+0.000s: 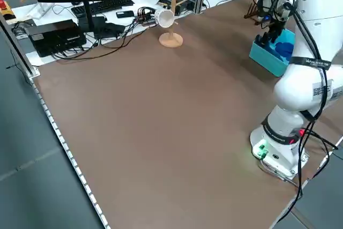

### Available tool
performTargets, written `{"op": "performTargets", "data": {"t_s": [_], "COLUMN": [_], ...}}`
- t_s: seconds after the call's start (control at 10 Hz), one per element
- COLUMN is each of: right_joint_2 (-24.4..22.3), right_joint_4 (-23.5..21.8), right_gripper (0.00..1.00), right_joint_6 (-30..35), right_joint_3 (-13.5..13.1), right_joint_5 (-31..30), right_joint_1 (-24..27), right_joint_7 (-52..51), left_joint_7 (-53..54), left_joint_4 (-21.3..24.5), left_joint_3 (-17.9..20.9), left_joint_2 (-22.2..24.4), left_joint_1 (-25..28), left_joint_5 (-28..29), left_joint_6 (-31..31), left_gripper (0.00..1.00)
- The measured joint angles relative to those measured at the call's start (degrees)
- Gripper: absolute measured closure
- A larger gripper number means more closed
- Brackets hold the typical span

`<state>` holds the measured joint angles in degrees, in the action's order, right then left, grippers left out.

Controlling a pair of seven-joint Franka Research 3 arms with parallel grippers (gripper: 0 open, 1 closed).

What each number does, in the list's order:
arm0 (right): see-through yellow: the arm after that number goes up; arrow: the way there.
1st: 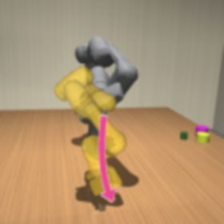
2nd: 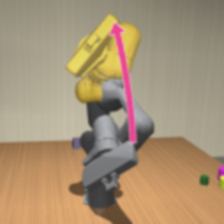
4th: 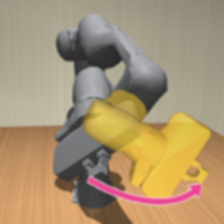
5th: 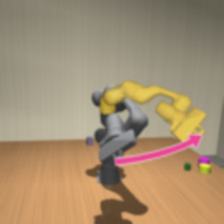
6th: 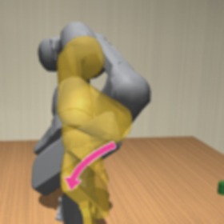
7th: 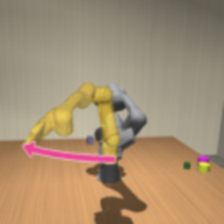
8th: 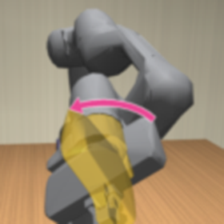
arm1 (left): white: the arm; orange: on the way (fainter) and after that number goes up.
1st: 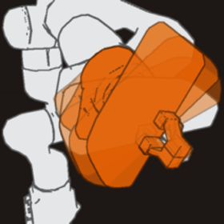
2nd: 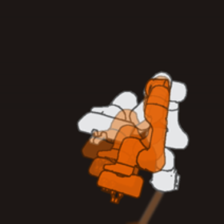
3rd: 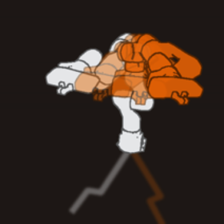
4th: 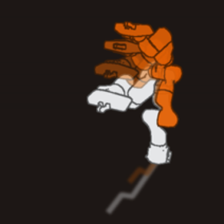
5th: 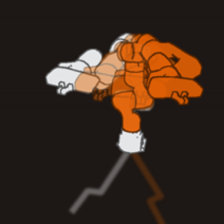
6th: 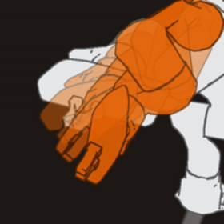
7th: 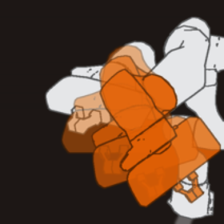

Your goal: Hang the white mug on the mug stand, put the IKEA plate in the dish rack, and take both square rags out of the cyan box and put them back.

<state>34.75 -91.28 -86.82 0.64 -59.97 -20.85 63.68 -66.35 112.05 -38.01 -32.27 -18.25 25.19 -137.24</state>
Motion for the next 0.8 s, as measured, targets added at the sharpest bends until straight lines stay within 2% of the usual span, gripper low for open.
{"op": "performTargets", "data": {"t_s": [0.2,0.3,0.4,0.6,0.7,0.8], "right_joint_2": [0.34,0.50,0.64,1.35,1.80,2.02], "right_joint_4": [0.25,0.87,1.26,1.97,2.62,3.49], "right_gripper": [0.84,0.69,0.60,0.49,0.49,0.49], "right_joint_6": [-0.02,-0.02,-0.03,-0.06,-0.11,-0.11], "right_joint_3": [-0.17,-0.28,-0.33,-0.43,-0.48,-0.54], "right_joint_5": [-0.10,-0.11,-0.11,-0.17,-0.22,-0.24], "right_joint_1": [0.05,0.13,0.18,0.21,0.22,0.22], "right_joint_7": [-0.04,-0.09,-0.14,-0.20,-0.77,-2.05], "left_joint_7": [-0.21,-0.23,-0.23,-0.23,-0.23,-0.25], "left_joint_4": [-0.11,-0.14,-0.22,-0.66,-1.02,-1.40], "left_joint_3": [0.91,1.06,1.11,1.15,1.14,1.12], "left_joint_2": [-0.88,-1.33,-1.58,-1.63,-1.52,-0.99], "left_joint_1": [-1.01,-1.10,-1.10,-1.10,-1.11,-1.08], "left_joint_5": [2.72,3.66,4.37,4.82,4.82,4.82], "left_joint_6": [0.00,0.00,0.00,0.00,0.01,0.04], "left_gripper": [0.15,0.32,0.50,0.80,0.94,0.94]}}
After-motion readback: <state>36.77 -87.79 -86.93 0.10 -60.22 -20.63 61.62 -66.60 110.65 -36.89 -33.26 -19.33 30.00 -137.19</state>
